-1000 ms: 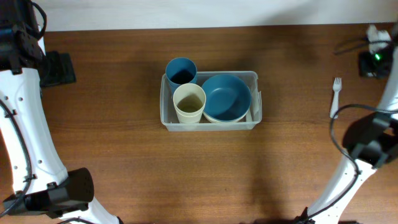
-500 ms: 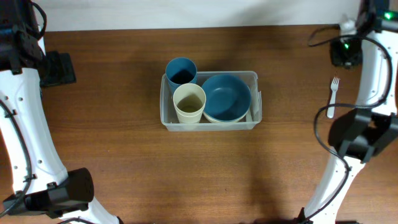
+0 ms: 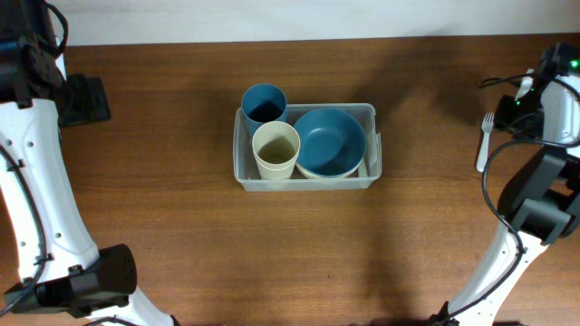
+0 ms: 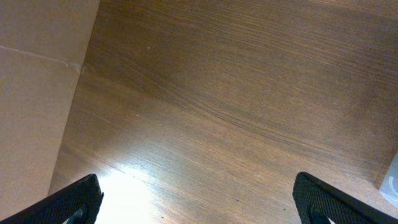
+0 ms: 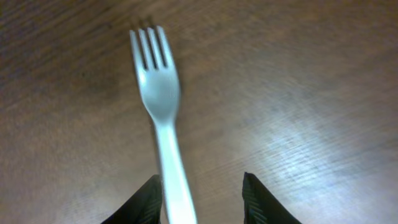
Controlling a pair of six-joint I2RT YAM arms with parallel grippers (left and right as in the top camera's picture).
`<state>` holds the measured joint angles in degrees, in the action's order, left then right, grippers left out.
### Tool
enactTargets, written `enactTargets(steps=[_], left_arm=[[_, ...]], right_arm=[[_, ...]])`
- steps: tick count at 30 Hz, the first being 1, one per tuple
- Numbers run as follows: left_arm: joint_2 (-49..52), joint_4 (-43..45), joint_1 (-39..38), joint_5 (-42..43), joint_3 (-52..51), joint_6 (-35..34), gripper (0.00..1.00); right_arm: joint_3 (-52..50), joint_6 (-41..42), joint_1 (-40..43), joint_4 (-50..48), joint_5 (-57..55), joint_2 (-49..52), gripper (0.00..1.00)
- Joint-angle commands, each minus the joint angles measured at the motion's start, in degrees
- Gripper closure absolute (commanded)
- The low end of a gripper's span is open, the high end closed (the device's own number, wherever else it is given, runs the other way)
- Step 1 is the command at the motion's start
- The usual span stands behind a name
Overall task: Pack container
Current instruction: 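Close the right gripper on the fork handle and lift it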
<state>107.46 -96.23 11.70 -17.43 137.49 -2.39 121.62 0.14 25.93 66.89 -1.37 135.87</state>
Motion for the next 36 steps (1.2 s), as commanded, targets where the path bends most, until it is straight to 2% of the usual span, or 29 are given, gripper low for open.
enactTargets(steps=[1,13,21,36], left_arm=[[-1.42,0.11,0.09,-0.81,0.94,0.09,0.0],[-1.42,0.11,0.09,-0.81,0.94,0.09,0.0],[-1.42,0.11,0.09,-0.81,0.94,0.09,0.0],[-1.42,0.11,0.09,-0.81,0.94,0.09,0.0]], right_arm=[[-2.38,2.36,-0.46,-1.6,0.92,0.37,0.63],[-5.73,4.92,-0.72,-7.06,1.95,0.42,0.6],[-6.25,5.49,-2.1,-7.41,2.47,0.52,0.53],[-7.1,4.61,-2.14,-7.19,2.32,1.53,0.53]])
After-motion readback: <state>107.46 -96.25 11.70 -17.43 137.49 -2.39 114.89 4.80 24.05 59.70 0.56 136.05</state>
